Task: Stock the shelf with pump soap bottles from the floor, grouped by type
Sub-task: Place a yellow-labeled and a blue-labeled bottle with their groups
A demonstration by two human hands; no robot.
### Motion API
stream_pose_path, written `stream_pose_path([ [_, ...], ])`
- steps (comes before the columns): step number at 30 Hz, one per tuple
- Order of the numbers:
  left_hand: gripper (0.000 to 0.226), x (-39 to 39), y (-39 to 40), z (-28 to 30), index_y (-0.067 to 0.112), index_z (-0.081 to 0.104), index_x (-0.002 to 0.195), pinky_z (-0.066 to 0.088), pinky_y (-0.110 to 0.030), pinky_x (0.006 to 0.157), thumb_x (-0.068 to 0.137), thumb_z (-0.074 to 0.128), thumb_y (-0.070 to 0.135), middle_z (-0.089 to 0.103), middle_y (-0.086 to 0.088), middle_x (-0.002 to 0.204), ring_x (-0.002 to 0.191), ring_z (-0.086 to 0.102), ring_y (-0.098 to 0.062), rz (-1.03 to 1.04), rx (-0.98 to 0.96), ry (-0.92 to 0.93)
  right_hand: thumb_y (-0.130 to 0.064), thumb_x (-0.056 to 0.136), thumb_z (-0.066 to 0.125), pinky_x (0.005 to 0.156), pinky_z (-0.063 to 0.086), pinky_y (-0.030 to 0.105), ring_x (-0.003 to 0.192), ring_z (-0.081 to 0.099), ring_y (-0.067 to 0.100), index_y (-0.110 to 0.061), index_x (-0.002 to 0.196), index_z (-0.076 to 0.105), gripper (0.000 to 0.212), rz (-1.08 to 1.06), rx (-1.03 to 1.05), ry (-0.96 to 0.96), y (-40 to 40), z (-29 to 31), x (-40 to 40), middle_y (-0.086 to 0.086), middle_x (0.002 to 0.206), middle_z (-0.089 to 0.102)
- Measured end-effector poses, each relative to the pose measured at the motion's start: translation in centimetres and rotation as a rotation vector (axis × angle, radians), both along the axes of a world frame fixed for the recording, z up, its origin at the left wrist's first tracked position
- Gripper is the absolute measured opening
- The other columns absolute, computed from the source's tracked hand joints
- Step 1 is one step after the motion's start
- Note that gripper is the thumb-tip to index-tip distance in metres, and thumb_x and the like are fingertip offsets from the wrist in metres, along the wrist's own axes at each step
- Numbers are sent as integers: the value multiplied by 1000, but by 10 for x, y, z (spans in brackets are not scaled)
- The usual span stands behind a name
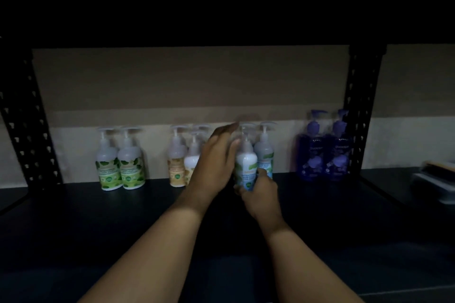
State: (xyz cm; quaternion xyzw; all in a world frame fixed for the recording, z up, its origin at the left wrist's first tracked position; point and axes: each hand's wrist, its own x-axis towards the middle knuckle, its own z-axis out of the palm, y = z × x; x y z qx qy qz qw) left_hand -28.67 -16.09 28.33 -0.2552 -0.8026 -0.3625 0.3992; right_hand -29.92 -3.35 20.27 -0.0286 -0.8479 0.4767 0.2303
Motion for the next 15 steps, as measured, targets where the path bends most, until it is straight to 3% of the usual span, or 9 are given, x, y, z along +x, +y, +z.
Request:
stream_pose_path([
  [4, 42, -26, 16, 46, 10, 53, 150, 30, -18, 111, 109, 51, 15, 54, -13, 153, 141, 50, -29, -4, -328, -135, -26, 83, 84, 87, 59, 42, 104, 68, 28, -10, 126, 55, 55, 4, -8, 3, 1, -1, 0, 12, 118, 67],
  [7, 36, -41, 12, 64, 11, 63, 142, 31, -8, 97, 107, 54, 15, 62, -8, 145, 135, 56, -22, -8, -473, -268, -26, 82, 85, 90, 59, 42, 106, 67, 29, -10, 127, 55, 56, 0, -8, 0, 2, -1, -1, 13, 120, 67],
  [10, 24, -47, 9, 71, 26, 73, 116, 36, -17, 90, 103, 60, 10, 64, 1, 110, 116, 54, -5, -48, -482, -298, -27, 82, 85, 91, 58, 43, 108, 66, 29, -10, 128, 54, 58, -2, -8, -8, 1, -1, -2, 13, 121, 65],
  [11, 24, -50, 10, 72, 31, 68, 106, 36, -19, 87, 102, 61, 9, 58, 4, 102, 110, 50, -3, -63, -472, -293, -26, 82, 84, 91, 58, 43, 108, 66, 30, -10, 129, 54, 58, -3, -9, -12, 1, -1, -3, 12, 121, 65],
  [12, 20, -50, 11, 72, 23, 54, 89, 36, -19, 86, 102, 62, 10, 56, 5, 101, 107, 49, -2, -59, -471, -288, -25, 82, 85, 91, 58, 42, 108, 66, 30, -10, 129, 54, 58, -7, -11, -15, 1, -1, -3, 12, 121, 64],
  [13, 22, -52, 14, 72, -2, 75, 113, 36, -16, 88, 103, 62, 12, 60, 5, 105, 109, 52, -4, -38, -464, -289, -25, 82, 85, 91, 58, 43, 108, 66, 30, -10, 129, 54, 58, -10, -13, -18, 1, -1, -3, 12, 121, 64],
  [14, 20, -52, 16, 72, 15, 78, 116, 37, -16, 90, 103, 63, 15, 67, 3, 111, 112, 58, -7, -16, -465, -290, -24, 82, 85, 90, 59, 43, 108, 66, 29, -10, 129, 54, 58, -12, -15, -21, 1, -1, -3, 12, 121, 64],
  [15, 22, -54, 18, 71, 12, 79, 117, 41, -18, 94, 102, 64, 18, 72, -1, 117, 116, 63, -14, 2, -450, -293, -24, 82, 85, 89, 59, 43, 107, 67, 29, -10, 128, 54, 57, -13, -16, -24, 1, -1, -3, 12, 120, 65],
])
